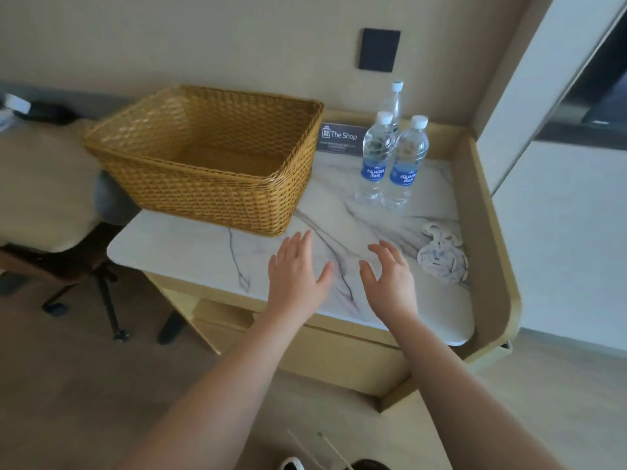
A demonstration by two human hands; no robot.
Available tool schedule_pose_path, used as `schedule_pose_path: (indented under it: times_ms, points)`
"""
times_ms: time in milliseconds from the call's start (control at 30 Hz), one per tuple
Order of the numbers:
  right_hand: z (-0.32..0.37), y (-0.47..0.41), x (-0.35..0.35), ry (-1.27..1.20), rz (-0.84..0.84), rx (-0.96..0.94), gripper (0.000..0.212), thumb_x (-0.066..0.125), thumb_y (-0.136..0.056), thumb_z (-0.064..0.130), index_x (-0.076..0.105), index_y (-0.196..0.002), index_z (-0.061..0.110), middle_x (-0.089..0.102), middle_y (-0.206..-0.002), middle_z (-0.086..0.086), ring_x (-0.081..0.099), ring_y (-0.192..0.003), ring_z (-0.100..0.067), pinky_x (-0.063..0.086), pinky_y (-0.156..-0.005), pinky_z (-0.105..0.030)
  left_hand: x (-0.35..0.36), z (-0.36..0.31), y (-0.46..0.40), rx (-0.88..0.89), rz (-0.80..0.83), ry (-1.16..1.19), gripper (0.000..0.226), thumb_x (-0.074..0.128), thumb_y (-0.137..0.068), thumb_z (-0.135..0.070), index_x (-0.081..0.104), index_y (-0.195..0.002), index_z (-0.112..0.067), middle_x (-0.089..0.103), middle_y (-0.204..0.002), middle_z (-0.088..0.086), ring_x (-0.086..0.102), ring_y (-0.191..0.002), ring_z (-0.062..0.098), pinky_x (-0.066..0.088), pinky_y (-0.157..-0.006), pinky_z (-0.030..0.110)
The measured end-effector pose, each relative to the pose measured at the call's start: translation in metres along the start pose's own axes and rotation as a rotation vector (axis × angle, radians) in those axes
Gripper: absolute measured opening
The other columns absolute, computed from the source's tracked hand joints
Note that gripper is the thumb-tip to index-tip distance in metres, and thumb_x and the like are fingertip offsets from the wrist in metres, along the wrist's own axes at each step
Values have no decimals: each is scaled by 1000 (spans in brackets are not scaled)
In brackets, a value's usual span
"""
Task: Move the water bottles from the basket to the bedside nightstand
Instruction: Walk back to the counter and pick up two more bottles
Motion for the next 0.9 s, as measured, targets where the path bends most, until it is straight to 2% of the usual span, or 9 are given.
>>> schedule_pose_path:
  times_ms: [100, 300, 467, 567, 633, 733, 800, 833, 900]
  points:
    - [-6, -25, -8, 27, -59, 43, 37, 56, -92, 23, 56, -127, 12, 43, -144, -9, 38, -133, -26, 32, -102, -30, 7, -14, -36, 82, 16, 108, 68, 57, -91, -38, 32, -146, -7, 37, -150, 14, 29, -140, 29, 27, -112, 44]
    - [-31, -78, -36, 46, -181, 125, 38, 59, -90, 21, 58, -126, 12, 45, -143, -7, 41, -131, -25, 34, -99, -31, 29, -34, -99, 125, 43, 270, 71, 61, -90, -34, 29, -147, -5, 33, -152, 13, 26, -142, 26, 22, -116, 40]
    - [-53, -129, -65, -7, -286, 181, 40, 59, -90, 25, 56, -128, 14, 46, -142, -3, 44, -129, -22, 37, -101, -33, 37, -55, -148, 167, 16, 360, 72, 62, -89, -36, 30, -147, -8, 37, -150, 10, 32, -139, 22, 26, -114, 34]
    - [-58, -155, -70, -49, -265, 165, 42, 60, -90, 30, 53, -129, 19, 49, -138, 2, 49, -122, -17, 36, -94, -25, 38, -69, -176, 183, -36, 466, 68, 65, -87, -32, 35, -145, -10, 41, -146, 5, 36, -135, 16, 26, -109, 20]
    - [-58, -168, -71, -65, -238, 131, 45, 61, -89, 32, 51, -131, 21, 50, -136, 3, 46, -124, -14, 32, -95, -22, 36, -78, -193, 202, -86, 531, 66, 67, -86, -28, 38, -142, -11, 46, -141, 3, 40, -131, 12, 24, -105, 10]
    - [-61, -189, -72, -91, -206, 102, 54, 64, -87, 37, 45, -136, 22, 47, -138, 5, 43, -126, -11, 29, -95, -20, 41, -87, -217, 191, -110, 629, 69, 71, -82, -28, 38, -141, -15, 46, -140, -2, 41, -130, 7, 26, -103, 7]
    - [-62, -203, -72, -127, -188, 99, 64, 66, -84, 40, 39, -139, 23, 43, -142, 5, 42, -128, -10, 31, -94, -21, 48, -88, -231, 141, -75, 692, 77, 73, -78, -34, 34, -143, -22, 40, -142, -9, 36, -128, -2, 24, -97, -1]
    - [-62, -212, -71, -154, -176, 101, 68, 68, -83, 41, 36, -140, 25, 41, -144, 4, 42, -128, -10, 33, -94, -23, 52, -89, -239, 111, -51, 712, 81, 74, -77, -38, 31, -144, -25, 37, -143, -11, 34, -128, -5, 23, -95, -3]
    - [-59, -230, -67, -223, -129, 93, 74, 72, -80, 40, 32, -142, 27, 38, -145, 4, 43, -125, -10, 37, -94, -26, 61, -90, -256, 61, 2, 737, 88, 77, -73, -42, 28, -145, -26, 34, -147, -11, 31, -131, -4, 25, -101, 7]
Point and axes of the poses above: each hand's wrist, its own y-axis away from the middle knuckle, its own x-axis out of the palm, z = x × y, the point moved 10 cm from there along -y, towards the middle knuckle
